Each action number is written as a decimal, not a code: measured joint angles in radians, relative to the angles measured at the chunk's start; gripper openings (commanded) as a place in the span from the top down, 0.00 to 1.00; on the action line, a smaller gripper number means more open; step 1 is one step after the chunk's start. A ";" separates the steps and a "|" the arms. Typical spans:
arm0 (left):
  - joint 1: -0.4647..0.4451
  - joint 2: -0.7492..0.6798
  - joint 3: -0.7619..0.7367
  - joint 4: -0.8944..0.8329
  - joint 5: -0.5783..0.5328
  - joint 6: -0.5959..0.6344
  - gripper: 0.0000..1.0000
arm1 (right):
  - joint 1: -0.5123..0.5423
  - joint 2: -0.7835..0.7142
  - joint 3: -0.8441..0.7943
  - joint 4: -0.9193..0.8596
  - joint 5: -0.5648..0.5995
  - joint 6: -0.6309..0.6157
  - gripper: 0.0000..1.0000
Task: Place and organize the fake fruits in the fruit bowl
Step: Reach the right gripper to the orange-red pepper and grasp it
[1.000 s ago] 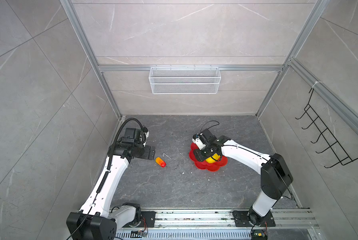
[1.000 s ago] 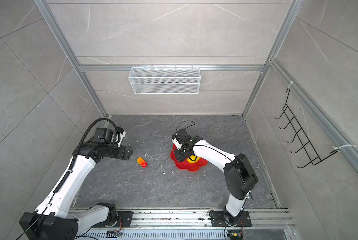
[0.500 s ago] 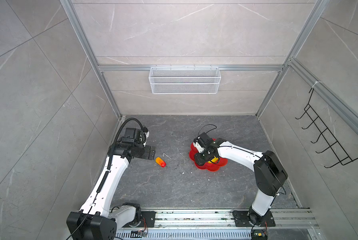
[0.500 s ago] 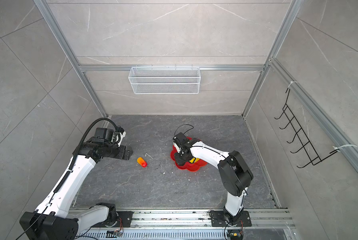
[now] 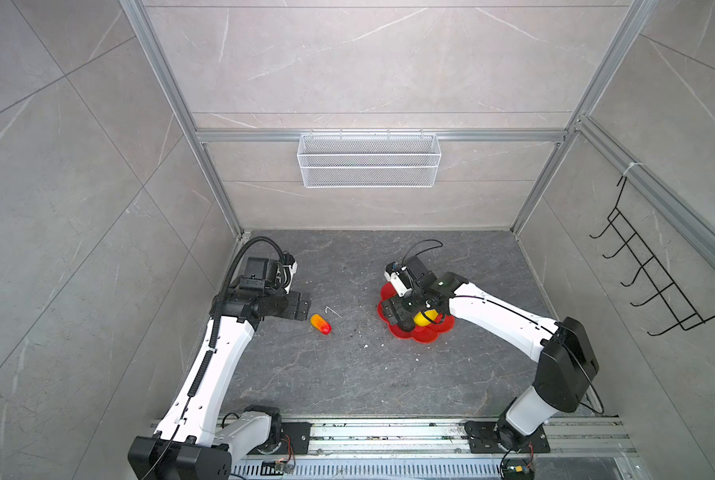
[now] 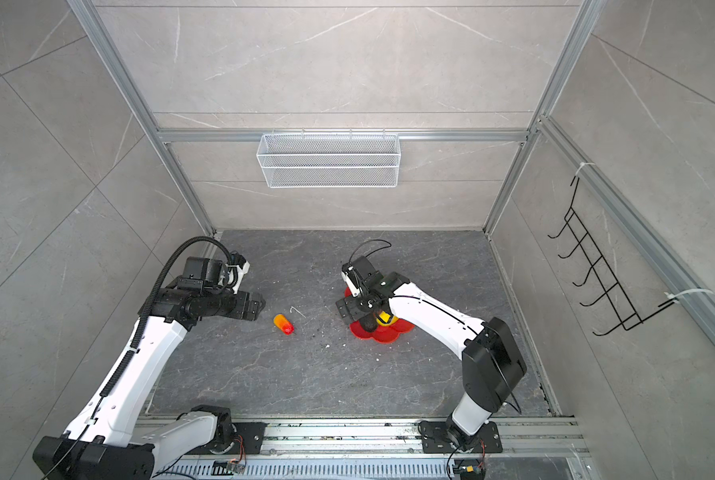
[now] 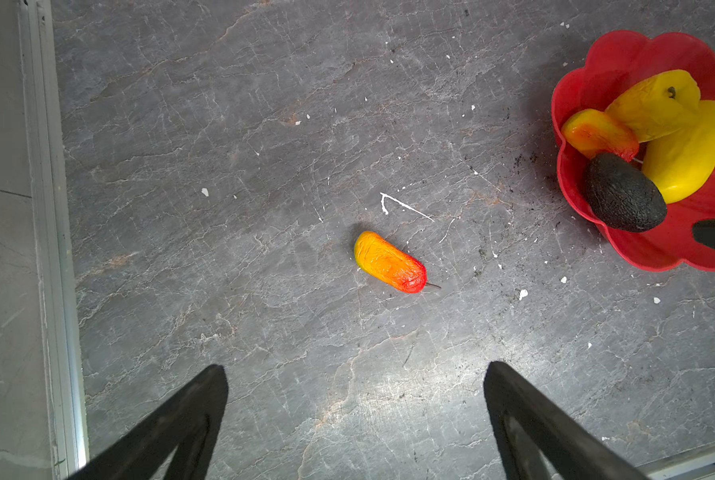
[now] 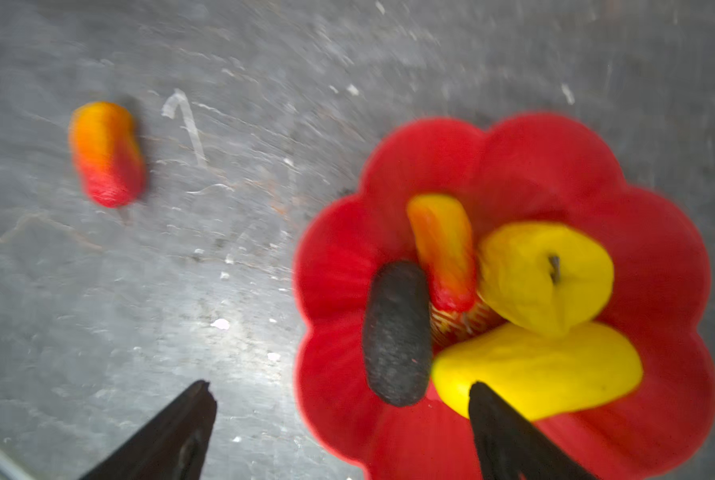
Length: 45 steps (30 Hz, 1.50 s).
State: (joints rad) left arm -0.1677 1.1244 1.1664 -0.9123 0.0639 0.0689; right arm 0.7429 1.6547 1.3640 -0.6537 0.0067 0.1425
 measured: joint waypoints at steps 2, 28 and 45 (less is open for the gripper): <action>0.000 0.000 0.000 0.000 0.000 0.000 0.00 | 0.042 0.004 0.027 0.018 -0.024 -0.033 0.00; 0.000 0.002 -0.004 0.000 -0.013 0.000 0.00 | 0.240 0.806 0.754 0.095 -0.086 -0.069 0.46; 0.005 0.002 -0.015 0.000 -0.014 0.001 0.00 | 0.237 0.801 0.705 0.075 -0.075 -0.068 0.86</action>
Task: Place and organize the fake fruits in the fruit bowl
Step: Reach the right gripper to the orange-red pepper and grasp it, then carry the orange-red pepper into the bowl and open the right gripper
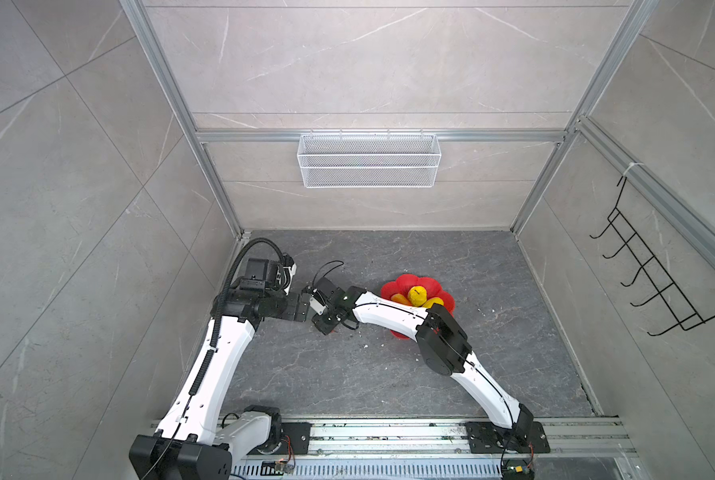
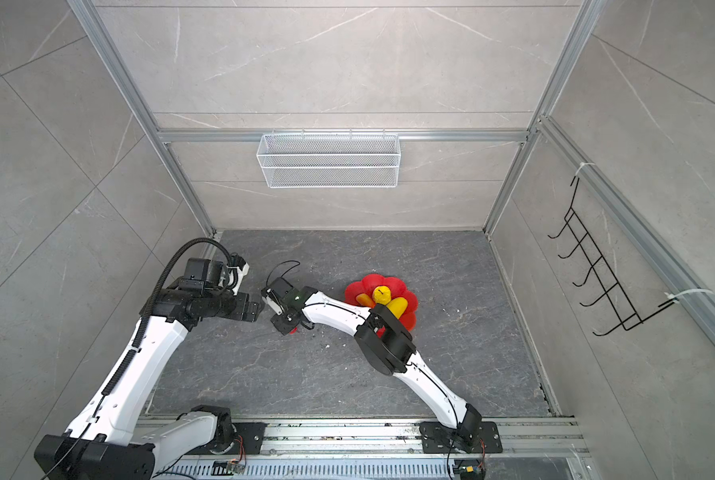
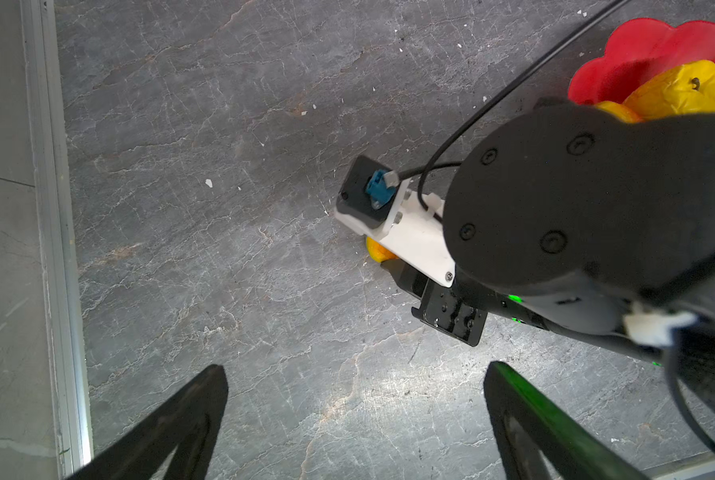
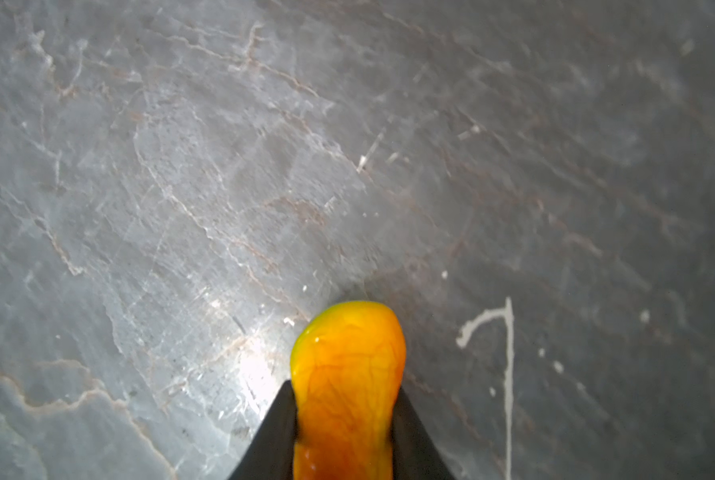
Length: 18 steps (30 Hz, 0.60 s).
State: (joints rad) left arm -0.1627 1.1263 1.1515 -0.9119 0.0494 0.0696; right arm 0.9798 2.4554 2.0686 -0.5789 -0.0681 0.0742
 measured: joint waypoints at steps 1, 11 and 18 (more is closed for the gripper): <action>0.000 0.000 0.000 0.000 0.000 0.000 0.00 | -0.002 -0.026 -0.039 0.004 -0.002 0.000 0.86; 0.000 0.000 0.000 0.000 0.000 0.000 0.00 | -0.081 -0.465 -0.532 0.102 -0.010 -0.106 1.00; 0.000 0.000 0.000 0.000 0.002 0.000 0.00 | -0.218 -0.917 -0.919 0.221 0.055 -0.209 1.00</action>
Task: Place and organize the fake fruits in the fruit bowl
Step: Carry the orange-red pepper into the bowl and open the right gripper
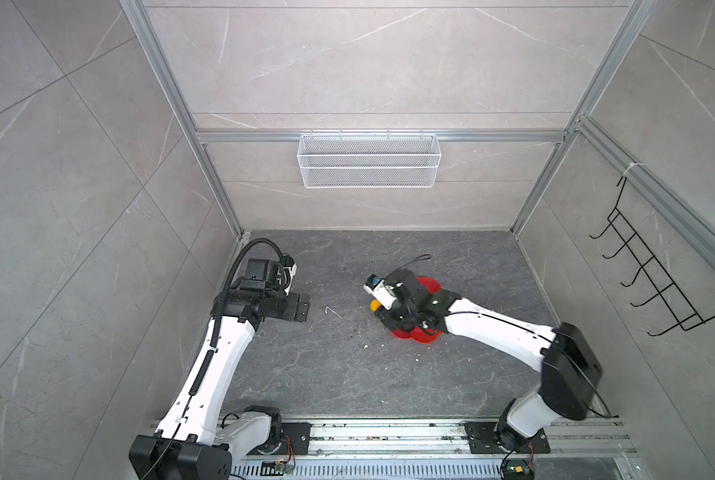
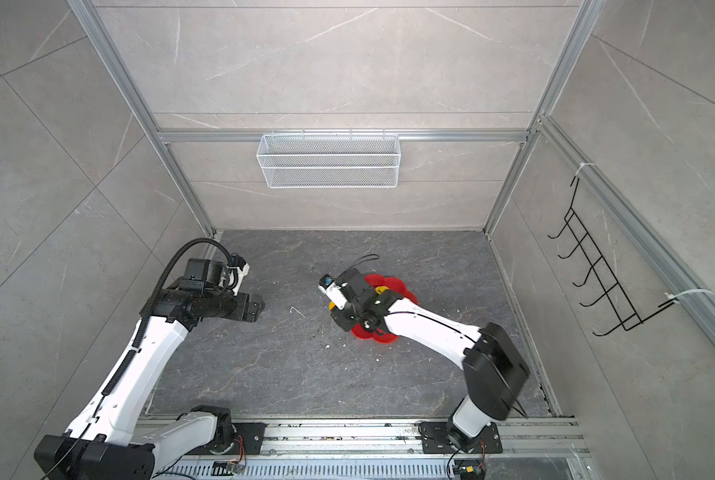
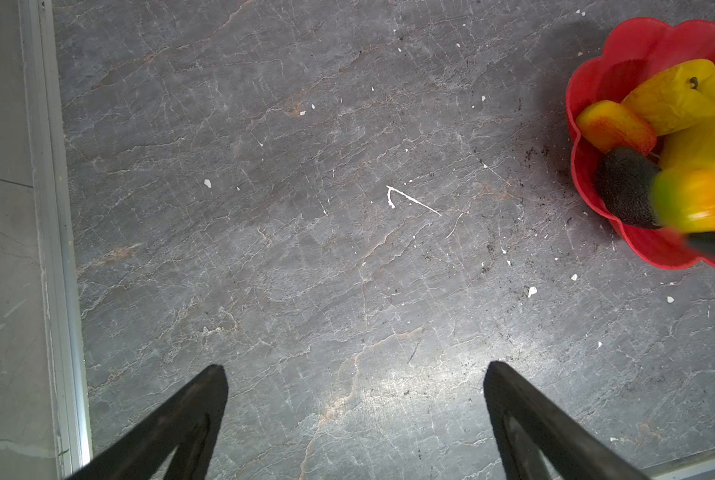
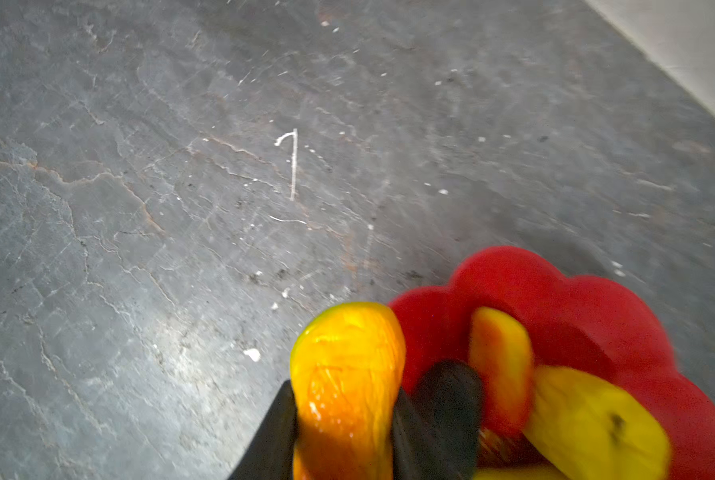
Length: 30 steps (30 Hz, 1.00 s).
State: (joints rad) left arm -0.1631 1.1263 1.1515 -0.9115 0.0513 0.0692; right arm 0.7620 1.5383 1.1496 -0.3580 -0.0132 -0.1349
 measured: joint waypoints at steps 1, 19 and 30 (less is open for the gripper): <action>0.000 0.000 0.000 0.000 0.000 0.000 0.00 | -0.027 -0.035 -0.017 0.001 0.003 -0.019 1.00; 0.000 0.000 0.000 0.000 0.004 0.000 0.00 | -0.166 -0.175 -0.206 -0.138 0.033 -0.600 1.00; 0.000 0.000 0.000 0.000 0.004 0.000 0.00 | -0.166 -0.075 -0.178 -0.267 0.071 -0.614 1.00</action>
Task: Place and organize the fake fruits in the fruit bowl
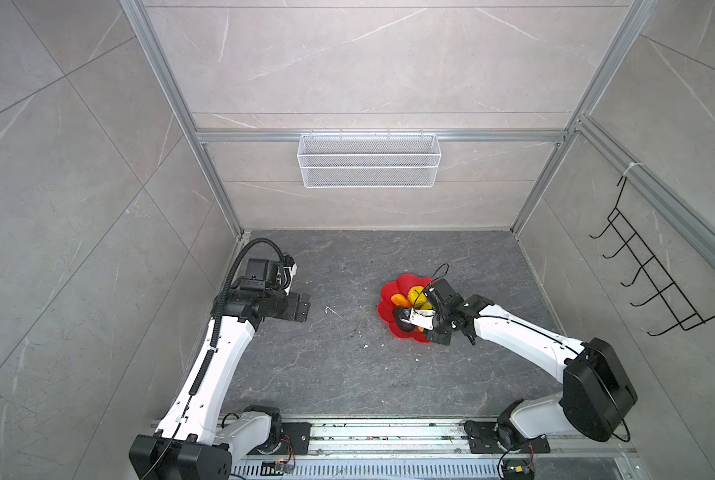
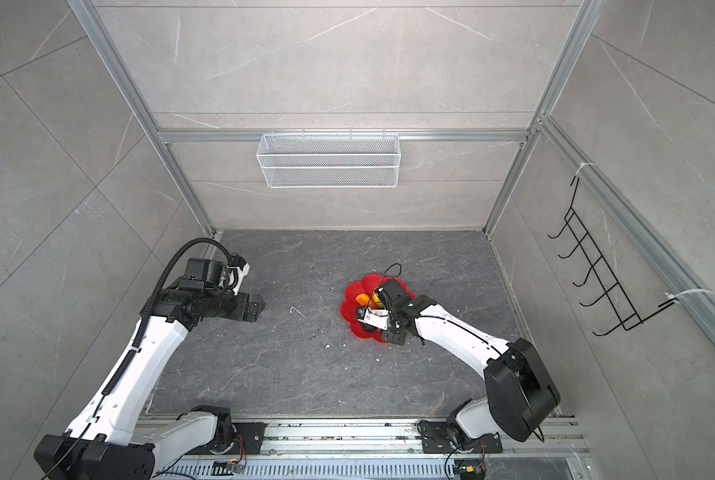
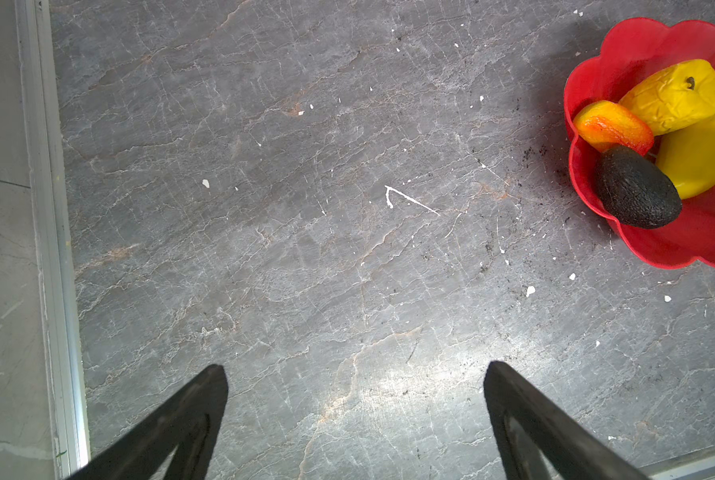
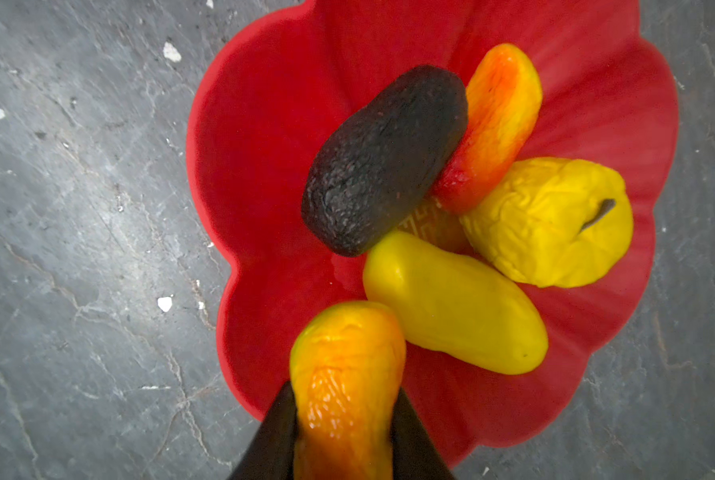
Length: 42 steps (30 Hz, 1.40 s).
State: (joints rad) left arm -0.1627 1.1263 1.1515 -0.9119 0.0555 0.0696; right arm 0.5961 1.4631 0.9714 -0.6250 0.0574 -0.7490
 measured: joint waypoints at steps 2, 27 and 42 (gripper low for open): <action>0.000 0.000 0.000 0.000 0.000 0.000 0.00 | 0.000 0.014 0.010 -0.007 0.001 0.000 0.89; 0.000 0.042 0.005 0.006 -0.012 0.000 0.00 | -0.325 -0.415 -0.201 0.550 -0.069 0.373 0.00; 0.000 -0.222 -0.651 0.954 -0.397 -0.176 0.00 | -0.670 -0.472 -0.666 1.002 0.017 0.808 0.00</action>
State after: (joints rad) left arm -0.1631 0.9039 0.5007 0.0422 -0.3412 -0.1066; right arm -0.0742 0.9913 0.3058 0.3771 0.0742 0.0593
